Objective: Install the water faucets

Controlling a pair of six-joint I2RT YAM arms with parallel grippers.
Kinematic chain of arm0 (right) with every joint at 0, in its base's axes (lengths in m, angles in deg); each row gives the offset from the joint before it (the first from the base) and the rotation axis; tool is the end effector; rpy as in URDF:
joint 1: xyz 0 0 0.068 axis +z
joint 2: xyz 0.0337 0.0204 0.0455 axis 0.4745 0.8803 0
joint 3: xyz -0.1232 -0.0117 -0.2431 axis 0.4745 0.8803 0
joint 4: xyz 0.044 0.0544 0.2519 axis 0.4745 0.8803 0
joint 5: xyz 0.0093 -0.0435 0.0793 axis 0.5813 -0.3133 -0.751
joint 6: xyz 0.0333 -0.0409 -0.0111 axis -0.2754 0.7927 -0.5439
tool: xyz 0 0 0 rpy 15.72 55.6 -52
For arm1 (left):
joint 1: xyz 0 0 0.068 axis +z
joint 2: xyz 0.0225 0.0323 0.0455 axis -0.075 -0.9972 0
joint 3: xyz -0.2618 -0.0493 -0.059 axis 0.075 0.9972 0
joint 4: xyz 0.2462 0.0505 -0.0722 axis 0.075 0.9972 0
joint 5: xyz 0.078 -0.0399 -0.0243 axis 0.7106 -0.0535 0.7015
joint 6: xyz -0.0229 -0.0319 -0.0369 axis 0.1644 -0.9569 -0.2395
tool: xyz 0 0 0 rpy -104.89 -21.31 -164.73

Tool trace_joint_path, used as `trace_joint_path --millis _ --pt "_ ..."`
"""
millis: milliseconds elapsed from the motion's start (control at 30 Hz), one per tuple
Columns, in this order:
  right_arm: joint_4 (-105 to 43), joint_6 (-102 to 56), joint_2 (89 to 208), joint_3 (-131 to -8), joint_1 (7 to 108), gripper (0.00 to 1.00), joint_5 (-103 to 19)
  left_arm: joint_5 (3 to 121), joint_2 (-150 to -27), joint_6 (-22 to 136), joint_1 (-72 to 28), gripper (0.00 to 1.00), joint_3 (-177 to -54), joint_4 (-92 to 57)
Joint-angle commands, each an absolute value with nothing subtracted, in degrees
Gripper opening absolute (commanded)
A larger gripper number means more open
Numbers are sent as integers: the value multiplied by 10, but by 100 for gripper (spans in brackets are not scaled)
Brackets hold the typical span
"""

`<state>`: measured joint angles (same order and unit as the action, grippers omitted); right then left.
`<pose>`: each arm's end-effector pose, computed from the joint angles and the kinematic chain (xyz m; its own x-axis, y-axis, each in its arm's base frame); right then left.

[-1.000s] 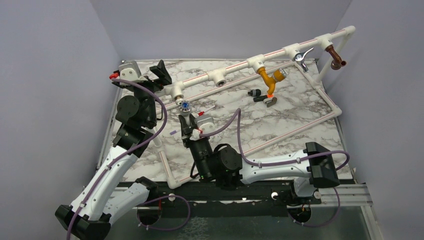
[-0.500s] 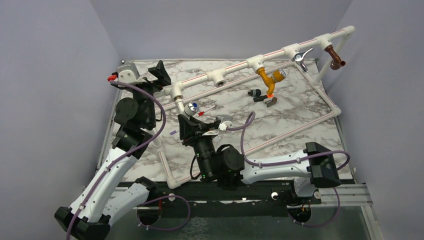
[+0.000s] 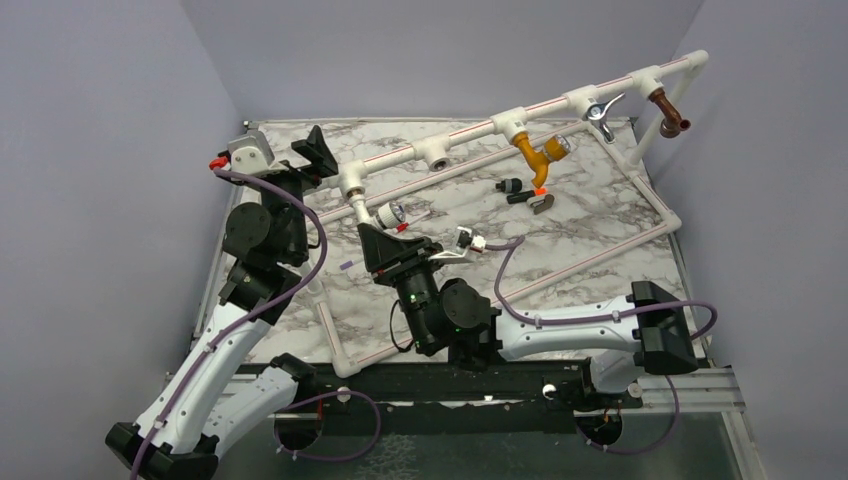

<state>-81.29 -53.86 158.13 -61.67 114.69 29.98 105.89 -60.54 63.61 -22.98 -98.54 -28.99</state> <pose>0.0544 0.3511 0.3756 -0.2099 0.8604 -0.4643 -0.3155 0.3899 0.8651 0.1630 -0.0608 0.4384 0.3339 -0.2462 -0.9099 -0.0805 0.9543 -0.2878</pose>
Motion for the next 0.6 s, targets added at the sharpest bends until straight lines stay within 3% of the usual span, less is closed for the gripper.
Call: trace_joint_path --millis 0,567 --pt "-754 -698 1564 -599 1143 1 291 1112 -602 649 -225 99 -963 -222" --pt "-590 -1022 1533 -599 1133 1 266 1120 -593 659 -225 99 -960 -230"
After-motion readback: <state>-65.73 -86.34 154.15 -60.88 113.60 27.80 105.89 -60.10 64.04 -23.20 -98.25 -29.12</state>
